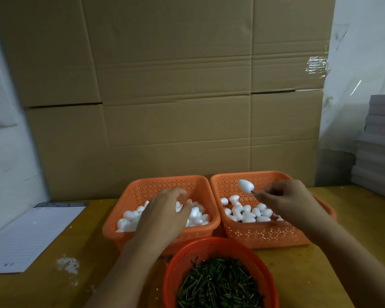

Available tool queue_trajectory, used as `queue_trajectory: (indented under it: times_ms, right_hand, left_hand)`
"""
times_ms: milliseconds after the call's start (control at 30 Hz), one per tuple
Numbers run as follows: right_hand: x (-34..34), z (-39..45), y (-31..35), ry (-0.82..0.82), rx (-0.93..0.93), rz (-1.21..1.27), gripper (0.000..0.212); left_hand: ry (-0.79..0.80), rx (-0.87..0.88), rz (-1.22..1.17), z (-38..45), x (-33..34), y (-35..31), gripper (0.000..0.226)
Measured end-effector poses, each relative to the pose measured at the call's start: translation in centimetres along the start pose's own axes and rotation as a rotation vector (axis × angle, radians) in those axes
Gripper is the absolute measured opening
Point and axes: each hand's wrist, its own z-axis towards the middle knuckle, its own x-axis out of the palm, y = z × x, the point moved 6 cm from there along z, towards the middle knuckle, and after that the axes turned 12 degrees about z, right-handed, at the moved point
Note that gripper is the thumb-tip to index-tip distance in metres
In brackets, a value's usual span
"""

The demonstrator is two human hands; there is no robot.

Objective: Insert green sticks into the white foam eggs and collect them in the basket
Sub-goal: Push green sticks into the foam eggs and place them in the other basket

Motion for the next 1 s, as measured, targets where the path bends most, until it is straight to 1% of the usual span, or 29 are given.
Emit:
queue_trajectory:
  times_ms: [67, 100, 133, 200, 267, 333, 400, 467, 567, 633, 667, 733, 800, 833, 900, 1000]
  right_hand:
    - [0.4, -0.3, 1.0, -0.016, -0.077, -0.08, 0.026]
    - [0.5, -0.4, 1.2, -0.03, -0.096, -0.125, 0.022]
    - [0.6, -0.4, 1.1, -0.04, -0.096, -0.15, 0.022]
    - [0.4, -0.2, 0.4, -0.066, -0.054, -0.191, 0.033]
    - [0.1, -0.1, -0.8, -0.106, 0.004, -0.27, 0.046]
    - [-0.2, -0.1, -2.0, -0.142, 0.063, -0.322, 0.049]
    - [-0.4, -0.1, -3.1, -0.169, 0.109, -0.321, 0.048]
    - [-0.6, 0.1, -3.4, -0.191, 0.107, -0.285, 0.046]
    - [-0.5, 0.3, -1.9, -0.17, 0.012, -0.226, 0.041]
    - [0.2, 0.1, -0.2, -0.07, -0.05, -0.17, 0.031]
    - [0.9, -0.2, 0.7, 0.02, -0.06, -0.137, 0.026]
    - [2.8, -1.4, 2.3, 0.275, -0.041, -0.126, 0.017]
    - [4.8, -3.3, 3.5, 0.576, 0.016, -0.147, 0.01]
    - [5.7, -4.4, 3.9, 0.713, 0.045, -0.169, 0.011]
    - [7.3, -6.1, 4.1, 0.891, 0.07, -0.292, 0.024]
    - [9.5, -7.4, 3.6, 1.0, 0.001, -0.502, 0.038]
  left_hand:
    - [-0.042, 0.002, -0.016, 0.2, -0.6, 0.0, 0.033]
    - [-0.039, 0.001, -0.01, 0.3, -0.6, 0.1, 0.032]
    - [-0.024, 0.0, 0.012, 0.3, -0.6, 0.2, 0.03]
    - [0.034, 0.003, 0.073, 0.1, -0.2, 0.3, 0.027]
    - [0.128, 0.022, 0.095, -0.2, 0.7, 0.3, 0.03]
    - [0.226, 0.054, 0.113, -0.6, 1.7, 0.0, 0.033]
    - [0.289, 0.072, 0.107, -0.8, 2.3, -0.2, 0.033]
    - [0.281, 0.065, 0.106, -0.7, 2.4, -0.2, 0.033]
    - [0.232, 0.027, 0.083, -0.4, 2.3, 0.2, 0.034]
    - [0.199, 0.028, 0.102, -0.2, 2.4, 0.5, 0.037]
    - [0.182, 0.034, 0.114, -0.1, 2.5, 0.5, 0.038]
    - [0.171, 0.049, 0.114, 0.1, 2.6, 0.6, 0.038]
    - [0.185, 0.06, 0.115, 0.1, 2.8, 0.8, 0.039]
    - [0.195, 0.065, 0.125, 0.2, 2.8, 0.8, 0.039]
    - [0.21, 0.058, 0.12, 0.2, 2.8, 1.0, 0.039]
    - [0.215, 0.041, 0.054, 0.1, 2.8, 0.9, 0.033]
